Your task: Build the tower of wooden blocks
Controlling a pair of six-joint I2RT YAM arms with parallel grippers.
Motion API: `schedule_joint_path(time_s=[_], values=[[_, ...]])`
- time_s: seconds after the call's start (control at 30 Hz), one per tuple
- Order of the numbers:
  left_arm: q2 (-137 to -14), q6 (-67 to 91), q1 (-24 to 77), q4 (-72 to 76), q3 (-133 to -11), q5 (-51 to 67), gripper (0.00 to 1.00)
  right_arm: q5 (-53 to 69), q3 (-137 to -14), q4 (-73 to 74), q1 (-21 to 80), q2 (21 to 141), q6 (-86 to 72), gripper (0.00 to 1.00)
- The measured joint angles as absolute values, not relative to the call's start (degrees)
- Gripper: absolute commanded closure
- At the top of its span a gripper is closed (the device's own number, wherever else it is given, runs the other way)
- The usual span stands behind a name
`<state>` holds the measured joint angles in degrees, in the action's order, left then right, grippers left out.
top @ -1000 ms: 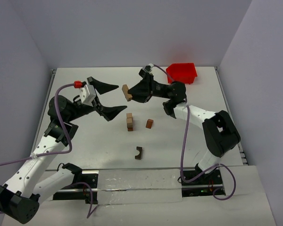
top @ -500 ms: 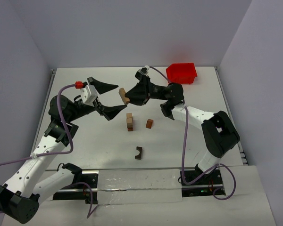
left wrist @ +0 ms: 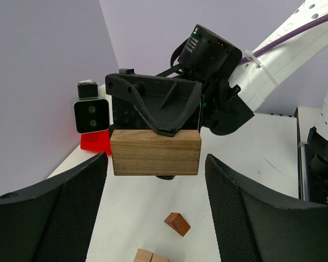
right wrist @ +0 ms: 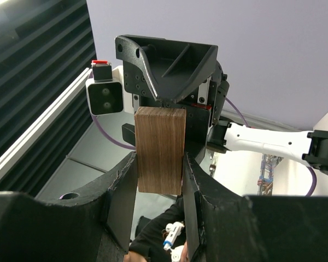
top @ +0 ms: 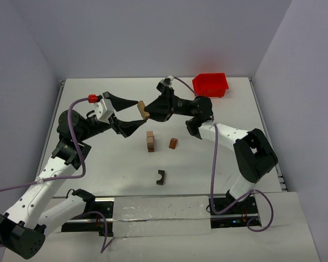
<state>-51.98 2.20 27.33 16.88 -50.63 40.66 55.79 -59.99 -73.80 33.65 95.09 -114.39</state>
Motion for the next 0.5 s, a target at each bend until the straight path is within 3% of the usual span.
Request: schedule_joint_path(time_s=[0.27, 0.5], values=[[-52.0, 2.2, 27.4, 16.9, -50.6, 40.7, 0.19, 55.5, -60.0, -73.8, 34.3, 95.1, -114.4, 1.0], [-52.0, 2.1, 27.4, 16.9, -50.6, 40.6, 0.3, 55.5, -60.0, -73.8, 34.4, 95.1, -114.4, 1.0]])
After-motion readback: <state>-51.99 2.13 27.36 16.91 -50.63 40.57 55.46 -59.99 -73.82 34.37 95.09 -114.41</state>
